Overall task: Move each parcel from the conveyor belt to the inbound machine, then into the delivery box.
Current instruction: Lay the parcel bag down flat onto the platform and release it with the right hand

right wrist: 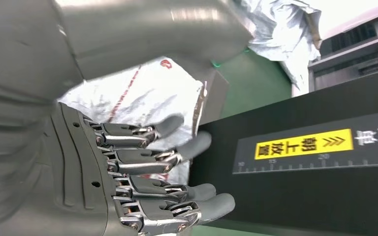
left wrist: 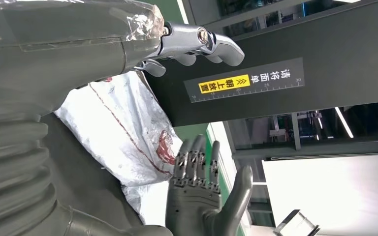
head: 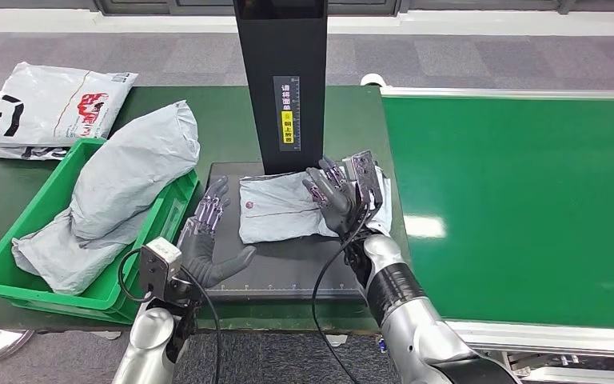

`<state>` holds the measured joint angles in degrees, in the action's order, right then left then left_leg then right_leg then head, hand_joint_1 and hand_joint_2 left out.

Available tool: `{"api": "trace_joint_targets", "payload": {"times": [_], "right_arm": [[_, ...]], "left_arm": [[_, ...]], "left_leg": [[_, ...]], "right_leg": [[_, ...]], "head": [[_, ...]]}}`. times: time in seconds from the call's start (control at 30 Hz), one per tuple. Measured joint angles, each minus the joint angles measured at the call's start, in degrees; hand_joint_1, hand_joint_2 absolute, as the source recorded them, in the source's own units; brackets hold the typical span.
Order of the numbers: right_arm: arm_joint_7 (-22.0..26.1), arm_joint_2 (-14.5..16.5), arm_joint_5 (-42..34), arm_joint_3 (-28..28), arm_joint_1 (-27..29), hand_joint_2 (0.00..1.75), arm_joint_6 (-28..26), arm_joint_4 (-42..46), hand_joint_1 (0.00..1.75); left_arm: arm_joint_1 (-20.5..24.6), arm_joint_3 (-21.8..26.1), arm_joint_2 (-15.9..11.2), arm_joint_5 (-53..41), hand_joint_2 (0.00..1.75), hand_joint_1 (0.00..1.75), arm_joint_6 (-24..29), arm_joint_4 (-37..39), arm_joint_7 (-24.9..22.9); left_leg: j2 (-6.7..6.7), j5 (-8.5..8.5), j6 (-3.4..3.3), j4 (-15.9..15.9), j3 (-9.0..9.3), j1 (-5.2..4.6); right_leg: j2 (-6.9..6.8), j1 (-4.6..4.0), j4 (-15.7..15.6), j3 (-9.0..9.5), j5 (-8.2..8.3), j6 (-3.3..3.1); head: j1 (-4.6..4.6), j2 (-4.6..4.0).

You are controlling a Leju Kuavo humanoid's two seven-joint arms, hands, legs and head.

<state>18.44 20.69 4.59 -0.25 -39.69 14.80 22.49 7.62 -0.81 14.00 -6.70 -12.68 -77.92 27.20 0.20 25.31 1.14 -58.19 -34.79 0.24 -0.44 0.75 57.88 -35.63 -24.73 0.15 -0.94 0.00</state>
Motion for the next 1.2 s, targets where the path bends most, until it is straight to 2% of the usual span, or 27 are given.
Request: {"api": "trace_joint_targets", "payload": {"times": [0.07, 0.2, 0.33, 0.47, 0.53, 0.6, 0.7, 0.83, 0.9, 1.03, 1.13, 1.2], "right_arm": [[-0.04, 0.0, 0.01, 0.41, 0.36, 1.75, -0.04, 0.0, 0.0], [-0.07, -0.01, 0.03, 0.56, 0.82, 0.0, -0.07, 0.0, 0.0], [0.34, -0.02, 2.33, 1.45, 1.25, 0.0, -1.17, 0.03, 0.0], [3.89, -0.4, 9.52, 4.88, 3.08, 1.75, -8.97, 2.9, 0.0], [4.98, -0.97, 12.42, 6.24, 5.49, 1.75, -14.0, 8.41, 0.0], [4.15, -1.95, 13.81, 6.98, 9.43, 1.75, -16.67, 17.28, 0.0], [2.45, -3.22, 14.33, 7.49, 14.6, 1.75, -17.17, 29.29, 0.0], [2.63, -3.99, 14.43, 7.97, 17.97, 1.75, -17.26, 37.49, 0.0], [5.15, -4.58, 13.36, 8.16, 21.32, 1.75, -18.36, 43.11, 0.0], [11.37, -6.01, 10.48, 8.19, 33.92, 1.75, -20.1, 61.65, 0.0], [13.13, -6.36, 10.29, 8.24, 40.67, 1.75, -20.16, 70.94, 0.0], [13.41, -6.5, 10.24, 8.25, 43.0, 1.75, -20.3, 74.45, 0.0]], "left_arm": [[0.24, 0.0, 0.05, -0.01, 1.75, 0.0, 0.0, 0.02, -0.02], [0.47, 0.0, 0.11, -0.01, 1.75, 0.0, 0.04, 0.11, -0.03], [0.49, 0.0, 0.18, -0.02, 1.75, 0.0, 0.22, 0.26, -0.05], [0.13, 0.0, 0.2, 0.01, 1.75, 0.0, 0.44, 0.05, -0.45], [-0.65, 0.0, 0.17, 0.03, 1.75, 0.0, 0.49, -0.55, -0.72], [-1.78, 0.0, 0.06, 0.03, 1.75, 0.0, 0.49, -1.26, -0.78], [-3.04, 0.0, -0.22, 0.03, 1.75, 0.0, 0.38, -2.0, -0.76], [-3.49, 0.0, -0.28, 0.03, 1.75, 0.0, 0.32, -2.46, -0.75], [-3.58, 0.0, -0.27, -0.21, 1.75, 0.0, 0.18, -2.5, -0.7], [-3.69, 0.12, -0.46, -1.77, 1.75, 0.0, -0.13, -1.75, -0.55], [-3.0, 0.15, -0.54, -2.71, 1.75, 0.0, -0.15, -0.54, -0.58], [-2.63, 0.15, -0.54, -3.14, 1.75, 0.0, -0.07, 0.08, -0.64]], "left_leg": [[0.0, 0.0, 0.0, 0.0, 0.0, 0.0], [0.0, 0.0, 0.0, 0.0, 0.0, 0.0], [0.01, 0.0, 0.0, 0.0, 0.0, 0.0], [0.0, 0.0, 0.0, 0.0, 0.0, 0.0], [-0.04, 0.01, -0.01, 0.0, 0.0, 0.0], [-0.11, 0.05, -0.01, 0.0, -0.01, 0.0], [-0.08, 0.15, 0.02, 0.0, -0.02, -0.02], [-0.03, 0.19, 0.01, -0.01, 0.04, -0.02], [-0.18, 0.19, -0.01, -0.01, 0.08, -0.01], [-0.71, 0.33, 0.03, 0.0, 0.11, -0.01], [-0.46, 0.48, 0.08, 0.01, 0.16, -0.01], [-0.31, 0.52, 0.07, 0.01, 0.2, -0.01]], "right_leg": [[0.0, 0.0, 0.0, 0.0, 0.0, 0.0], [0.0, 0.0, 0.0, 0.0, 0.0, 0.0], [0.01, 0.0, 0.0, 0.0, 0.0, 0.0], [0.0, 0.0, 0.0, 0.0, 0.0, 0.0], [-0.03, 0.0, -0.01, 0.01, -0.02, 0.0], [-0.1, 0.01, -0.01, 0.03, -0.06, -0.01], [-0.09, 0.03, -0.02, 0.01, -0.1, -0.02], [-0.05, 0.03, -0.02, -0.01, -0.14, -0.04], [-0.2, 0.01, -0.03, 0.09, -0.25, 0.0], [-0.68, 0.01, -0.03, 0.33, -0.53, 0.03], [-0.48, 0.02, -0.03, 0.3, -0.59, -0.04], [-0.36, 0.02, -0.03, 0.28, -0.59, -0.04]], "head": [[0.0, 0.0], [0.0, 0.0], [0.0, 0.0], [0.0, 0.0], [0.0, 0.0], [0.01, 0.0], [0.01, 0.0], [-0.01, 0.0], [-0.01, 0.0], [0.01, 0.0], [0.0, 0.0], [-0.01, 0.0]]}}
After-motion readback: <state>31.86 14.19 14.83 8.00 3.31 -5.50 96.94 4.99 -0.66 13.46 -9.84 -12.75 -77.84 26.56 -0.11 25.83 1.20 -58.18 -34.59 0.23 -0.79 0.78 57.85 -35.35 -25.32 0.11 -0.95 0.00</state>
